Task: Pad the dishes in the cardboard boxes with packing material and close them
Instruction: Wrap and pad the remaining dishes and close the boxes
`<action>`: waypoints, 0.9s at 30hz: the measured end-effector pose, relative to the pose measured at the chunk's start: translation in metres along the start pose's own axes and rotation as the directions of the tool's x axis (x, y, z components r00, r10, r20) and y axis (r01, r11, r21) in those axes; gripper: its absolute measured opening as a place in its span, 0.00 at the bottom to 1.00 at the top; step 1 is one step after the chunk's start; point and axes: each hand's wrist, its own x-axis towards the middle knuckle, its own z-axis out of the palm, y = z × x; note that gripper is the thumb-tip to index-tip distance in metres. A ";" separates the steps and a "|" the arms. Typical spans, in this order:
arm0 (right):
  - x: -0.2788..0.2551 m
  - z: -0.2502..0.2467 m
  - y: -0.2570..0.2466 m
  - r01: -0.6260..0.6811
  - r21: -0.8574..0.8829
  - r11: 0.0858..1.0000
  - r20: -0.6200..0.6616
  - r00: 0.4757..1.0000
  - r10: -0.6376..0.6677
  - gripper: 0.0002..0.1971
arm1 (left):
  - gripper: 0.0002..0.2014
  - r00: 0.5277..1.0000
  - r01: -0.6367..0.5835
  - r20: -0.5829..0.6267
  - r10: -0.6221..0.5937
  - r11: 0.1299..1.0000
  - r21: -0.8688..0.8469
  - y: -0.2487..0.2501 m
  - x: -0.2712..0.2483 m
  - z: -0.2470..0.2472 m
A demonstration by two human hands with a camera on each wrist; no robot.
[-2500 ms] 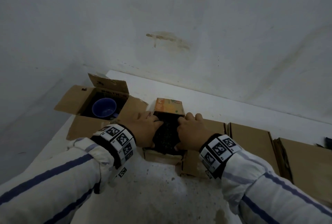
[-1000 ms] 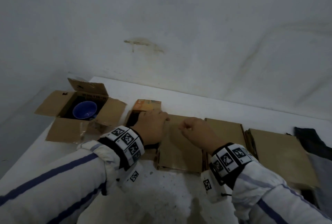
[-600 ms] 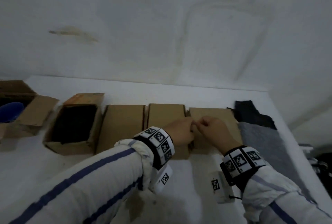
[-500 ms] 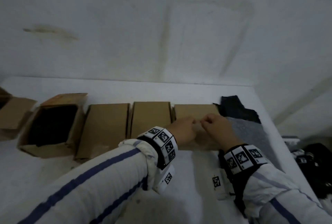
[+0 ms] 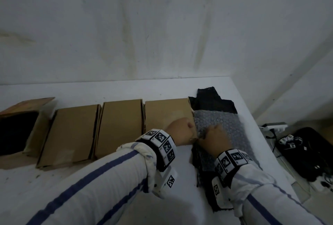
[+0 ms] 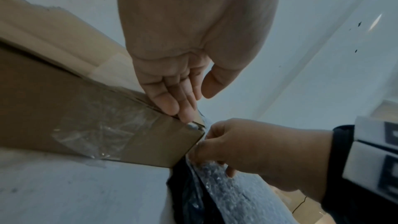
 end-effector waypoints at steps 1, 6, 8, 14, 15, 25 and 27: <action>0.000 0.000 0.000 0.002 0.004 1.000 0.004 1.000 -0.002 0.26 | 0.15 1.000 0.010 -0.008 -0.010 1.000 0.001 -0.001 0.000 0.000; 0.004 -0.009 0.006 0.062 0.160 0.985 -0.010 0.998 -0.061 0.12 | 0.15 0.999 0.025 -0.027 -0.027 0.996 -0.083 -0.004 0.000 0.002; 0.005 -0.023 0.009 0.018 0.266 0.964 0.024 0.999 -0.025 0.11 | 0.14 0.999 0.028 -0.023 -0.031 0.991 -0.133 -0.003 0.001 0.001; -0.003 -0.061 -0.007 0.102 0.465 0.879 -0.059 0.995 -0.084 0.17 | 0.21 0.999 0.014 0.048 0.005 0.920 -0.392 0.007 -0.002 -0.001; -0.007 -0.063 -0.014 0.165 0.514 0.842 -0.093 0.986 -0.136 0.18 | 0.23 0.999 0.030 0.046 -0.009 0.877 -0.480 0.008 -0.004 -0.002; -0.012 -0.072 -0.078 0.231 0.745 0.626 -0.188 0.973 -0.135 0.04 | 0.14 0.951 -0.084 -0.271 -0.151 0.716 -0.693 -0.038 -0.045 -0.083; -0.008 -0.070 -0.095 0.140 0.774 0.617 -0.077 0.989 -0.129 0.06 | 0.12 0.923 -0.092 -0.316 -0.222 0.669 -0.738 -0.058 -0.062 -0.108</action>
